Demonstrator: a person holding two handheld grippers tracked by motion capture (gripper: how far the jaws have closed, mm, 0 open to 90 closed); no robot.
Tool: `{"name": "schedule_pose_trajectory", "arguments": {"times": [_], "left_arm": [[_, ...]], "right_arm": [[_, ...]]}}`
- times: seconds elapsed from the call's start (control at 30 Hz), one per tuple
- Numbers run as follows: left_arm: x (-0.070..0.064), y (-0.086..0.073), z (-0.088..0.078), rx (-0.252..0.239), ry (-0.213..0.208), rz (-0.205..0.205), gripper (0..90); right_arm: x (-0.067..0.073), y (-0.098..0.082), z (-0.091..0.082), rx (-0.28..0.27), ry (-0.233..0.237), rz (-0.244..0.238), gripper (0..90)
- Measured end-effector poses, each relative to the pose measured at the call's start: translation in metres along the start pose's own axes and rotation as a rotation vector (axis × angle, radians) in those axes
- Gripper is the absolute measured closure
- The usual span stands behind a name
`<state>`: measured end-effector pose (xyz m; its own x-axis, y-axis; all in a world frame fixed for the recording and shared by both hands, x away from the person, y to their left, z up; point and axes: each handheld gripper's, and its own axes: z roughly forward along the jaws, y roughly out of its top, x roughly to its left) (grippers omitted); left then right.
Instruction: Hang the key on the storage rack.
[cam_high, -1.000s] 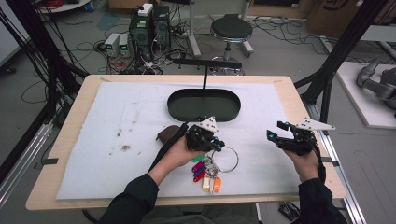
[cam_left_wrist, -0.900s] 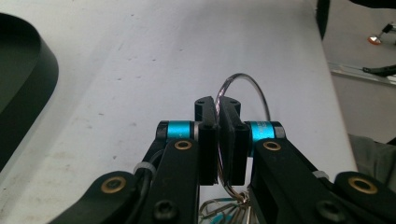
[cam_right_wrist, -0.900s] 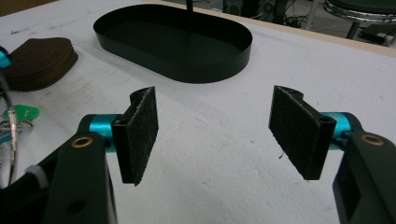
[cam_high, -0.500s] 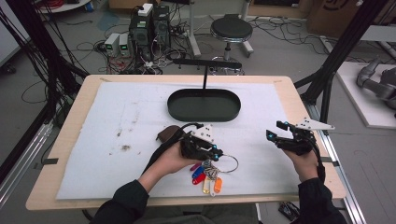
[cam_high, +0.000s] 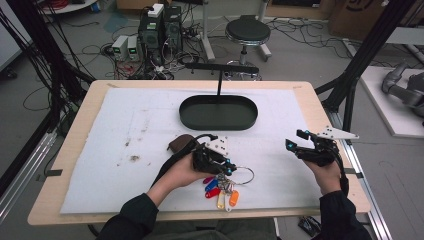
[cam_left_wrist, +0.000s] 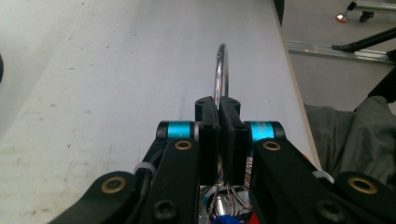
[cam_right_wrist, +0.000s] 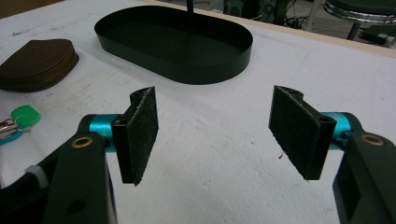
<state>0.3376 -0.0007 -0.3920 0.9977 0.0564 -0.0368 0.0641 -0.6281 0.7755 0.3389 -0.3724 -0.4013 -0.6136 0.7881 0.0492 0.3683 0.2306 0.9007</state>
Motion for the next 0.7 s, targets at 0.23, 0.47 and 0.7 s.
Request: {"name": "schedule_pose_trajectory", "arguments": {"times": [0.23,0.47,0.7], "left_arm": [[0.000,0.002,-0.015,-0.071,0.016,-0.004,86.3],[0.000,0.005,-0.032,-0.129,0.039,-0.009,86.2],[0.001,0.011,-0.049,-0.182,0.071,-0.001,86.2]], "right_arm": [[0.000,0.000,-0.001,0.002,-0.002,0.008,33.7],[-0.001,-0.001,0.000,0.006,-0.005,0.005,33.7],[0.000,0.000,0.000,0.006,-0.007,0.006,33.7]]}}
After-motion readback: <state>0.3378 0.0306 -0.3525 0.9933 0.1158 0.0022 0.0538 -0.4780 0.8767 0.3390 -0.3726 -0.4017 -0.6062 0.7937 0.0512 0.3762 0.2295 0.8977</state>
